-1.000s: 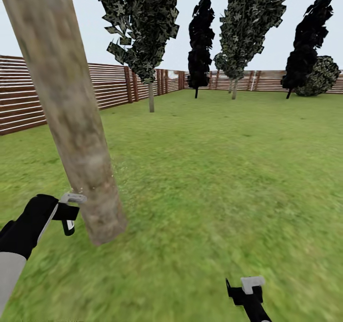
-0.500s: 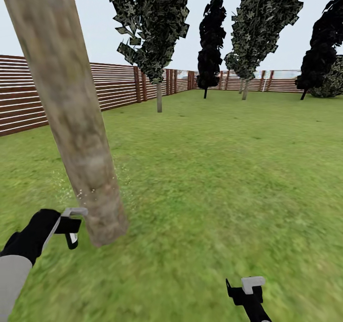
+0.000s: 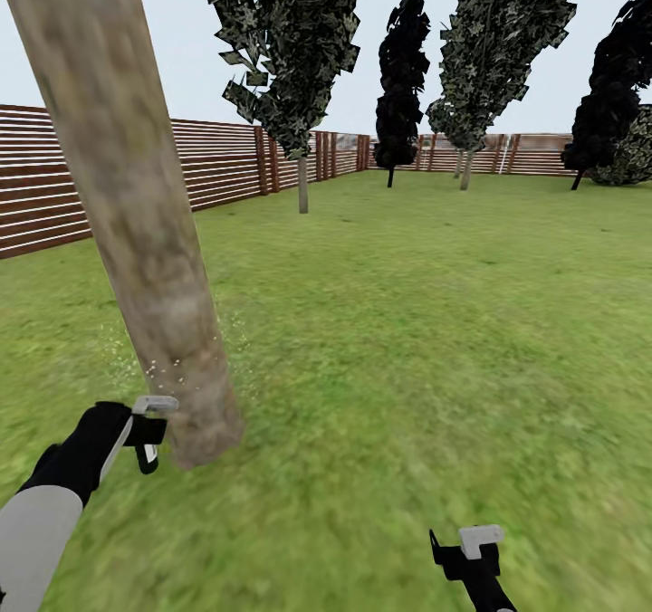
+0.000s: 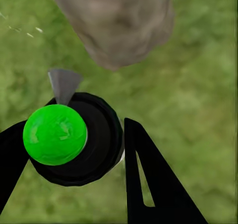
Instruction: In the garden, pick up the pesticide atomizer on the floor and spray pesticide onto both trees until each tree trunk is fully covered.
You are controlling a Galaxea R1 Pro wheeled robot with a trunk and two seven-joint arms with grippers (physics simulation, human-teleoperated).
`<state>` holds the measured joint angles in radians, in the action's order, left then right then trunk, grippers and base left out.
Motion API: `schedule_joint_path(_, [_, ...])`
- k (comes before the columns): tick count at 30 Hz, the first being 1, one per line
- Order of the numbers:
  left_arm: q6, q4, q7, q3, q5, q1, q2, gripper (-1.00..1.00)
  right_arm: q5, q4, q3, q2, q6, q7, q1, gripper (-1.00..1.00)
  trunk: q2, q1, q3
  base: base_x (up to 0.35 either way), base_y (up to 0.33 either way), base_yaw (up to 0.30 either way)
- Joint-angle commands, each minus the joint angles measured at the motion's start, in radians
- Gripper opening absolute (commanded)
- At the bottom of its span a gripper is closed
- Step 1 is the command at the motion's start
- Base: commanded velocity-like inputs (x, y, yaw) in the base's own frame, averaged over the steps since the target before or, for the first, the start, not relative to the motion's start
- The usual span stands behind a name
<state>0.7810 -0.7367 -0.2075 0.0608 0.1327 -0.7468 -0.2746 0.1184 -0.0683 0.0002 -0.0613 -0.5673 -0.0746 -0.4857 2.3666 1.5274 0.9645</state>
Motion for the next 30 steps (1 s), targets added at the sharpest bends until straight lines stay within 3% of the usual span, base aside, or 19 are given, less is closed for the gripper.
schedule_joint_path(1, [0.003, -0.001, -0.008, 0.003, 0.011, 0.0, 0.005, -1.0, 0.01, 0.001, 0.0, 0.0, -0.002, -0.008, -0.001, 1.0, 0.0, 0.0, 0.001, 0.031, -0.153, 0.0])
schedule_joint_path(10, [0.002, 0.039, 0.064, 0.018, 0.011, 0.0, 0.0, -1.0, 0.009, 0.0, 0.0, 0.0, -0.002, -0.008, -0.001, 1.0, 0.0, 0.0, 0.001, 0.087, -0.249, 0.188])
schedule_joint_path(21, [-0.039, 0.051, 0.074, 0.024, 0.011, 0.0, 0.005, -1.0, 0.009, 0.0, -0.001, -0.003, -0.002, -0.008, -0.001, 1.0, 0.0, 0.0, 0.001, 0.05, -0.266, 0.007])
schedule_joint_path(30, [-0.039, 0.069, 0.074, 0.023, 0.012, 0.0, 0.006, -1.0, 0.009, 0.0, 0.0, -0.003, -0.002, -0.008, -0.001, 1.0, 0.0, 0.0, 0.001, 0.0, -0.272, 0.249])
